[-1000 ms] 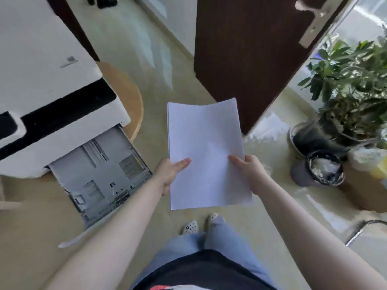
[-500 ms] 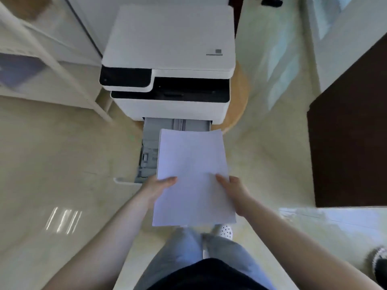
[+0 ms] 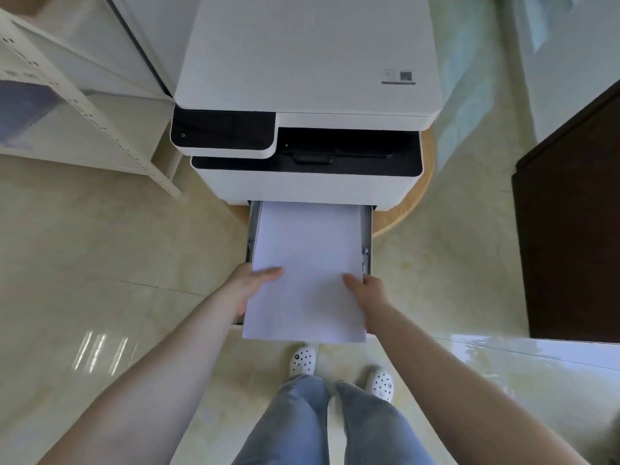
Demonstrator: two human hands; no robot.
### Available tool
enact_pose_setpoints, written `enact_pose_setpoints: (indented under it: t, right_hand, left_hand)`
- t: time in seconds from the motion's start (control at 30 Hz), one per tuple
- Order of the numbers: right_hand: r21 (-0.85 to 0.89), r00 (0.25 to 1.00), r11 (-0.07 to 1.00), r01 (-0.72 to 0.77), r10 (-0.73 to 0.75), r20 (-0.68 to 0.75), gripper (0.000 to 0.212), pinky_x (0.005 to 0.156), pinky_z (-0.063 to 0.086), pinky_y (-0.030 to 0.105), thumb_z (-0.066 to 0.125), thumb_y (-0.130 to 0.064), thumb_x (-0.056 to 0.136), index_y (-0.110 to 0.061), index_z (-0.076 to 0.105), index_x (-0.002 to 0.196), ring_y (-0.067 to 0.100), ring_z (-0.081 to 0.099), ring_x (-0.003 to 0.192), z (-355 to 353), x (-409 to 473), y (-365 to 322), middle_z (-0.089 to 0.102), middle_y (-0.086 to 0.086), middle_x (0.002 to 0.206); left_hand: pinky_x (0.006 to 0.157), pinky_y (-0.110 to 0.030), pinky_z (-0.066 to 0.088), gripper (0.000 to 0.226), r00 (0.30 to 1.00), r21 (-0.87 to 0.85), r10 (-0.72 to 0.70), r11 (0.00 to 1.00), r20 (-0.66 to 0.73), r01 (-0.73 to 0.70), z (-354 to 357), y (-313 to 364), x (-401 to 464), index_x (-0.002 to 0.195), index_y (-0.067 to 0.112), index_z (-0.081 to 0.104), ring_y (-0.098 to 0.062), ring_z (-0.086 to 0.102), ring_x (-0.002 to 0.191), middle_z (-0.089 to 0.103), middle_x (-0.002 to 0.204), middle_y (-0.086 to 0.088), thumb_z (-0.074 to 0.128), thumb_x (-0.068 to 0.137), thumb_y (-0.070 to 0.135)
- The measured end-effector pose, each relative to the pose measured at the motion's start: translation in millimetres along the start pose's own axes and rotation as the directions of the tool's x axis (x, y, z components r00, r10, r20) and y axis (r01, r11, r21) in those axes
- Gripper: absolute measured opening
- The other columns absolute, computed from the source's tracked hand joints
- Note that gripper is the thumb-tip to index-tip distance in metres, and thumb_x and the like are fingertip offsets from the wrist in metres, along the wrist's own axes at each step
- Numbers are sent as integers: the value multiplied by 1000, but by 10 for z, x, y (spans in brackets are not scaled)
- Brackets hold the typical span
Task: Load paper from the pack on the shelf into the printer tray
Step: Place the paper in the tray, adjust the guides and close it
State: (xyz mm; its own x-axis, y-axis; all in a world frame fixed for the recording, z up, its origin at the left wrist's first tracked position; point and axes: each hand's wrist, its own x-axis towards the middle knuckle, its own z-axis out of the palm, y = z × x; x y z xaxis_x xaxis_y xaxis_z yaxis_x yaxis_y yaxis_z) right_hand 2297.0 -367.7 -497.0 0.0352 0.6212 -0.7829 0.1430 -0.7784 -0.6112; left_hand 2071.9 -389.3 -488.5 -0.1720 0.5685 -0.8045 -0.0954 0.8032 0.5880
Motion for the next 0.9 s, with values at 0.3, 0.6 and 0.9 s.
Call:
enact_pose_setpoints:
  t: [0.3,0.6,0.9]
  right_hand:
    - [29,993,998,47,-44,-110,15,75,47,38,59,-20,90,-17,59,76,27,57,78,134,247,-208,62,10,82]
    - [-19,986,998,65,-67,-155,13,69,45,32,57,-21,92,-10,62,96,26,56,72,171,290,-210,61,5,78]
    - [-50,979,998,30,-39,-202,11,66,48,33,71,-9,78,-14,62,74,26,59,68,173,195,-32,64,5,76]
  left_hand:
    - [90,-43,52,29,990,-36,94,994,-106,-98,9,52,293,102,7,67,-31,67,96,71,107,-14,76,77,20]
    - [72,-28,44,24,956,-4,123,992,-267,-129,142,-6,385,99,4,68,-25,59,79,67,90,-10,74,78,14]
    - [64,-29,42,16,910,116,248,968,-331,-222,184,-77,383,82,5,65,-25,54,70,64,76,-9,73,78,18]
